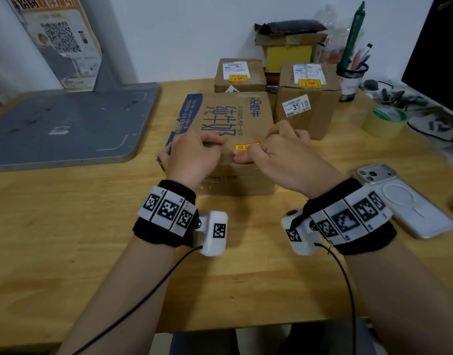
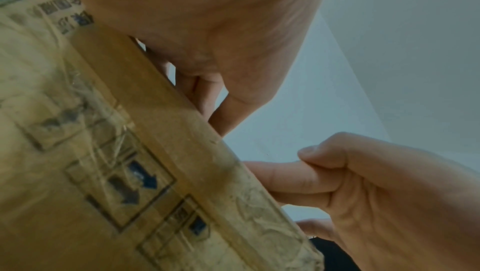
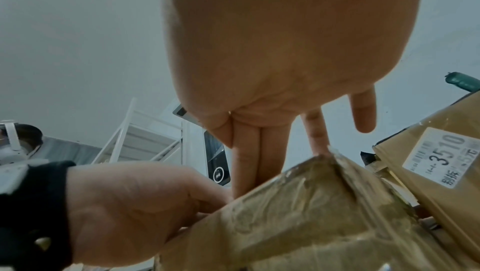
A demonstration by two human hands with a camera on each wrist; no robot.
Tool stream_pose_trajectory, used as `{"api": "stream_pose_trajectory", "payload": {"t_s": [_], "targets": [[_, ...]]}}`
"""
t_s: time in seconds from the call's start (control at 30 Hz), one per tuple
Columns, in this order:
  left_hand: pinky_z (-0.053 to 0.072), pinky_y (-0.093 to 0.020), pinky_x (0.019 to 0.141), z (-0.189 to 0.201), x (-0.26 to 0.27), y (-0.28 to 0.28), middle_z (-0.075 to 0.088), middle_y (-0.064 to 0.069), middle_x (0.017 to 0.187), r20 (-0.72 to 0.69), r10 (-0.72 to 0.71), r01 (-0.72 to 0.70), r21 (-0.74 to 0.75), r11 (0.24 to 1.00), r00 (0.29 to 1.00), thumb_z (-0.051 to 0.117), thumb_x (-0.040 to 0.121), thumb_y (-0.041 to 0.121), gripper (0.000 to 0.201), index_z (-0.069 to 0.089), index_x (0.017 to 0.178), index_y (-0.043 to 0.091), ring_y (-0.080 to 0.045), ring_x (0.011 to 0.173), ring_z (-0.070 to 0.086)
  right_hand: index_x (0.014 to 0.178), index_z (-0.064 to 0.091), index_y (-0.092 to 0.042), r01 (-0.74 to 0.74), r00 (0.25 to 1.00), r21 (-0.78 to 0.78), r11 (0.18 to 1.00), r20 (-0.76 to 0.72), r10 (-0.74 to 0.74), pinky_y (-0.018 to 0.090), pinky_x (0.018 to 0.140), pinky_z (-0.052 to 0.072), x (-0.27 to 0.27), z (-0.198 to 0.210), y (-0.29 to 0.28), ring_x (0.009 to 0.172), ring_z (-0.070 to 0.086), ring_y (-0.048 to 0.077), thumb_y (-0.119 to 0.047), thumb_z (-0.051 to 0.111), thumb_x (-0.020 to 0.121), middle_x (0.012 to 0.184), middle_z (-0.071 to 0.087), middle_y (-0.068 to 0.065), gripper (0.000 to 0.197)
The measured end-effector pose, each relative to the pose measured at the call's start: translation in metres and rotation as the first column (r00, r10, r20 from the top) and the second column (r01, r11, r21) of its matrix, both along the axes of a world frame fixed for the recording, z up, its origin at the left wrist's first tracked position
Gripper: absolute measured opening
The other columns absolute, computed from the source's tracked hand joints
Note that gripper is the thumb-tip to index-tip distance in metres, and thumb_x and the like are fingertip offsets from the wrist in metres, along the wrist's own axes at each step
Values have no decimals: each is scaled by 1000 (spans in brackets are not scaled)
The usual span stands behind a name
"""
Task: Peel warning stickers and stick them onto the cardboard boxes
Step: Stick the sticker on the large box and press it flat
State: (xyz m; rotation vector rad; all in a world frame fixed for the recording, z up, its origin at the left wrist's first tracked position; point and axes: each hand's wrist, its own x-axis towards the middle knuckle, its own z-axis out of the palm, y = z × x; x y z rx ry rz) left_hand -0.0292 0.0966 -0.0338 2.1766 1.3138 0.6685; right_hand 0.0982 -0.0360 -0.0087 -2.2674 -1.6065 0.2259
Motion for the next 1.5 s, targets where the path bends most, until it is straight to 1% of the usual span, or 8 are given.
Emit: {"api": "stream_pose_trajectory", "payload": {"t_s": [0.23,0.4,0.53,0.67,0.9,1.1,1.3,1.5], "targets": [[17,-41,113,2,0,0,62,36,119,-10,-8,8,-16,1000,1000,61,83,44,10,67,83,51,-5,133,41,138,63,-40,40,999,-35,999,9,-40,48,115,16,-5,-5,4,144,25,19,-48,15,105,152,50,0,58],[18,-42,114,3,0,-1,61,34,119,6,1,-1,-10,1000,1000,62,85,44,11,65,76,51,-7,134,38,113,77,-44,34,998,18,999,-44,-33,46,120,10,-1,1,-5,133,34,8,-36,26,105,94,49,-38,52],[18,-43,114,2,1,-1,58,35,112,4,7,-7,-1,1000,1000,62,84,43,8,67,82,50,-8,134,36,111,78,-44,104,992,-9,995,-68,-104,49,118,9,3,-4,3,135,31,8,-45,24,100,108,58,-37,55],[17,-44,115,0,2,1,62,33,119,3,4,-4,-17,1000,1000,62,82,43,11,64,74,51,-7,133,38,118,76,-36,154,985,-41,987,-68,-156,52,116,8,7,-11,12,144,23,12,-57,18,96,146,56,-7,66],[20,-45,112,2,2,0,62,33,119,-6,17,-17,-25,1000,1000,61,81,46,10,66,75,52,-8,132,40,99,81,-33,168,986,55,984,-24,-167,50,111,21,6,-11,-1,120,40,14,-44,20,95,108,67,-9,62],[21,-43,111,1,3,-1,62,34,117,-6,25,-25,-8,1000,1000,59,84,45,15,71,88,51,-8,131,41,116,76,-30,217,970,27,976,107,-219,53,111,19,5,-15,5,131,35,17,-52,11,97,119,67,-2,71],[21,-43,111,0,3,-2,63,33,117,-3,31,-31,7,999,1000,59,83,44,19,72,94,50,-9,130,40,86,77,-25,247,964,107,963,76,-256,48,95,27,7,-15,1,108,37,16,-46,24,93,95,67,-2,58],[21,-45,112,1,4,-1,62,30,120,-10,38,-37,11,999,999,57,85,44,19,72,95,50,-11,131,38,109,77,-38,251,967,99,963,17,-254,48,94,25,11,-18,-1,107,31,13,-50,15,91,111,67,-9,66]]}}
